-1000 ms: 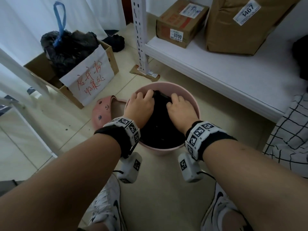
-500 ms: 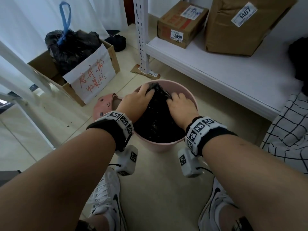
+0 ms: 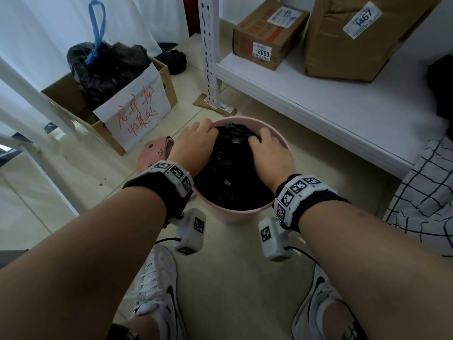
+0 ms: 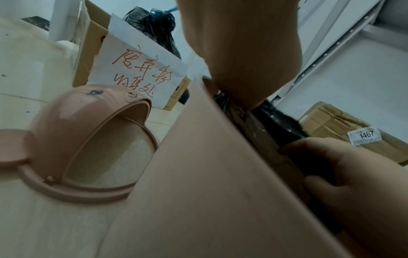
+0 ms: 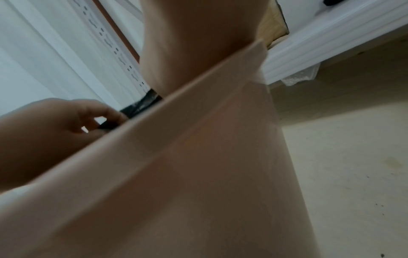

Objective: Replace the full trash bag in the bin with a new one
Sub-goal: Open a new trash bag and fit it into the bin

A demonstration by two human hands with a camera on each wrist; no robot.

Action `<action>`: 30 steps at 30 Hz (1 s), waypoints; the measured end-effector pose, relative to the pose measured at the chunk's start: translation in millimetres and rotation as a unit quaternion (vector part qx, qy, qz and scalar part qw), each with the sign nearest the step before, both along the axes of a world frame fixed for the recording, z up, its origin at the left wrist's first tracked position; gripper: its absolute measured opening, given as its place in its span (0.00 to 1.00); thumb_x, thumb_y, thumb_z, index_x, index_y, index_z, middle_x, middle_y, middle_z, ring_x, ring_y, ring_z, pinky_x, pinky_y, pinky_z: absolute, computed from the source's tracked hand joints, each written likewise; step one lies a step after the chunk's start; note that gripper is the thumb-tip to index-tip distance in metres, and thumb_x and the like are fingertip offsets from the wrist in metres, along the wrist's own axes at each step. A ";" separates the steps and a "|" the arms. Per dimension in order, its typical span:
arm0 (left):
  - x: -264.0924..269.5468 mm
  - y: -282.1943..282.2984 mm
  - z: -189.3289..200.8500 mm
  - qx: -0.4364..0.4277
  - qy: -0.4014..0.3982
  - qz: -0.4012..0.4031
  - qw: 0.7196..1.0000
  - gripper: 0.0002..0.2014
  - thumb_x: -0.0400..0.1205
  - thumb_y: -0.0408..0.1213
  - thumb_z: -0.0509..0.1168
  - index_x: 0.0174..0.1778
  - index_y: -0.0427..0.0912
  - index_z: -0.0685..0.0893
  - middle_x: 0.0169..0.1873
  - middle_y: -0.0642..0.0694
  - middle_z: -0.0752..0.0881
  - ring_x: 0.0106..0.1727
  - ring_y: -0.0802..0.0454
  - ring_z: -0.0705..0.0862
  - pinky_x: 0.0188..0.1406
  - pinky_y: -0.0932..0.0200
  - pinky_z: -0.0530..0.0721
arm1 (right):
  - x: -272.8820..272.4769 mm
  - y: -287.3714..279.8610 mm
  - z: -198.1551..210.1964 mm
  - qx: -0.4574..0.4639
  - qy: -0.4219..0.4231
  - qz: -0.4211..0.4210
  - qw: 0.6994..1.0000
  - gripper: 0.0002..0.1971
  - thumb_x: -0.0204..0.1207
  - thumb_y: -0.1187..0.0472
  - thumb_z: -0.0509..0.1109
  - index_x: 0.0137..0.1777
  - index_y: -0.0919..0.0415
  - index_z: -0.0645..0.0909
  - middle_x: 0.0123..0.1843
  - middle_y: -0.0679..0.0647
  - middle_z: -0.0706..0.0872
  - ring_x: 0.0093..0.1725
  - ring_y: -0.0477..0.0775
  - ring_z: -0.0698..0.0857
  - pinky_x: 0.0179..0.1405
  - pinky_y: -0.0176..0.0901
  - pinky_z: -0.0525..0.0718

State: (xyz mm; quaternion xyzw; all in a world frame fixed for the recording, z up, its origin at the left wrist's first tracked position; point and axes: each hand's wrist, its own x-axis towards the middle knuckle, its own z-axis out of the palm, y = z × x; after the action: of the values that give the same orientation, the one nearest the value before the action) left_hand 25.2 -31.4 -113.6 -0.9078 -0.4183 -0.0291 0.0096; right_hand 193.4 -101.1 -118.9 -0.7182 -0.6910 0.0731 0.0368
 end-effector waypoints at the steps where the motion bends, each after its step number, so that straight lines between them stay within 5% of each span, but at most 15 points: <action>1: 0.3 0.7 -1.1 0.015 -0.021 0.003 1.000 0.15 0.82 0.29 0.56 0.65 0.34 0.77 0.61 0.36 0.77 0.56 0.37 0.80 0.54 0.47 0.79 | 0.3 0.6 1.2 0.011 -0.020 -0.011 1.000 0.15 0.82 0.60 0.58 0.67 0.60 0.71 0.65 0.61 0.71 0.62 0.65 0.76 0.52 0.55 0.79; 8: 15.5 17.9 -6.2 -0.032 -0.027 0.123 0.991 0.19 0.84 0.36 0.56 0.72 0.42 0.71 0.65 0.39 0.74 0.65 0.38 0.74 0.64 0.44 0.73 | 10.4 19.0 2.1 0.094 -0.036 -0.124 0.987 0.15 0.81 0.57 0.57 0.60 0.65 0.77 0.62 0.62 0.77 0.62 0.65 0.75 0.60 0.57 0.69; 13: 21.2 26.5 -6.9 -0.067 -0.053 0.175 0.981 0.19 0.85 0.46 0.57 0.70 0.44 0.76 0.66 0.39 0.71 0.68 0.38 0.69 0.69 0.43 0.66 | 26.6 28.3 1.0 0.052 0.034 -0.129 0.990 0.21 0.77 0.72 0.57 0.71 0.65 0.67 0.68 0.65 0.74 0.66 0.66 0.73 0.61 0.55 0.74; 17: 25.6 29.0 -2.1 -0.095 -0.055 0.203 0.973 0.23 0.82 0.55 0.58 0.66 0.43 0.77 0.65 0.39 0.69 0.68 0.37 0.68 0.70 0.42 0.66 | 27.3 29.8 -0.9 0.021 0.089 -0.188 0.978 0.22 0.77 0.63 0.58 0.72 0.62 0.67 0.65 0.63 0.79 0.64 0.66 0.77 0.60 0.56 0.75; 23: 22.5 36.5 5.1 -0.137 -0.023 0.256 0.957 0.31 0.82 0.61 0.53 0.63 0.37 0.81 0.64 0.37 0.74 0.68 0.36 0.71 0.68 0.40 0.69 | 26.7 32.9 1.4 -0.044 0.081 -0.266 0.960 0.23 0.78 0.49 0.57 0.62 0.66 0.78 0.66 0.64 0.76 0.66 0.66 0.74 0.60 0.56 0.74; 28: 14.8 39.7 6.8 -0.218 0.050 0.271 0.936 0.42 0.79 0.70 0.47 0.62 0.32 0.81 0.65 0.33 0.77 0.69 0.34 0.73 0.69 0.39 0.72 | 34.7 36.7 5.8 -0.103 0.148 -0.279 0.943 0.21 0.78 0.45 0.55 0.45 0.64 0.77 0.55 0.64 0.84 0.60 0.67 0.80 0.59 0.54 0.80; 30: 11.8 36.5 5.8 -0.233 0.054 0.264 0.934 0.41 0.78 0.71 0.49 0.64 0.34 0.79 0.65 0.34 0.77 0.68 0.34 0.74 0.68 0.39 0.73 | 37.5 34.5 4.9 -0.113 0.175 -0.272 0.940 0.21 0.78 0.46 0.56 0.51 0.66 0.77 0.60 0.66 0.81 0.62 0.68 0.79 0.63 0.54 0.79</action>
State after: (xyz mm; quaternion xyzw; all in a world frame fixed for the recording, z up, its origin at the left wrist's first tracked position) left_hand 37.0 5.1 -107.8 -0.7414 -0.6371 0.1215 -0.1722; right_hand 230.9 -66.6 -114.0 -0.8537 -0.4395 0.2628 0.0944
